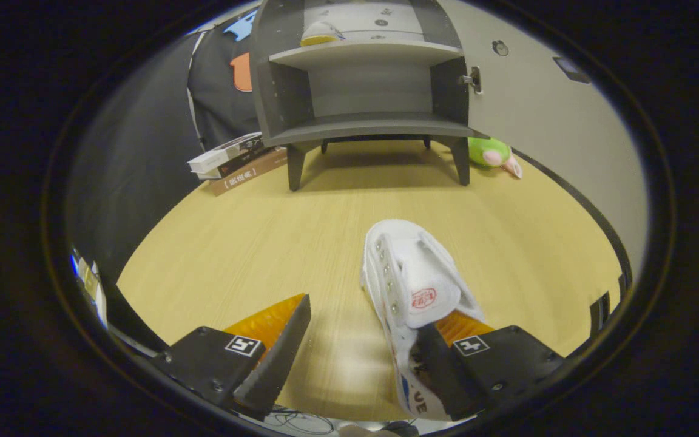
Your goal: Open the shoe cabinet door, grab the shoes and put them into the shoe cabinet, then close the shoe cabinet door.
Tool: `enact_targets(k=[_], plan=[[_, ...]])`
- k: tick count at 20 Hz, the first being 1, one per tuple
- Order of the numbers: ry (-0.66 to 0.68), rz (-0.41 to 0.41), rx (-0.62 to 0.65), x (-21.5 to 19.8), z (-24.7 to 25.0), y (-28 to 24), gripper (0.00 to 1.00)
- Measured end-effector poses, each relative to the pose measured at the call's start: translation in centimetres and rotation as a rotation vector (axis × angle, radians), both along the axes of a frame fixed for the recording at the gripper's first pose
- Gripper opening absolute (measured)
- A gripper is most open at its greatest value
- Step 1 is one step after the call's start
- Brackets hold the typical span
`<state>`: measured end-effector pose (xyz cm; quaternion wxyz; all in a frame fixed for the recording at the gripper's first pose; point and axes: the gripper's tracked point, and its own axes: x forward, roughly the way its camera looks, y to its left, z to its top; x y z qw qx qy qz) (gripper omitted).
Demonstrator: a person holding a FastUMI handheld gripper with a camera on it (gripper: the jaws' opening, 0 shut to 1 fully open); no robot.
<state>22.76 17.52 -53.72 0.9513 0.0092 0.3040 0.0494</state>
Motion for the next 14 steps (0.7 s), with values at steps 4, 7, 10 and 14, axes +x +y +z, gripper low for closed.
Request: enact_targets(k=[4, 7, 10, 14], plan=[[-0.013, 0.079, 0.018, 1.3, 0.0, 0.6, 1.0], [-0.011, 0.128, -0.028, 1.6, -0.5, 0.0, 0.9], [0.003, 0.111, -0.013, 2.2, -0.5, -1.1, 0.57], [0.041, 0.121, -0.039, 2.2, -0.3, -1.2, 0.16]])
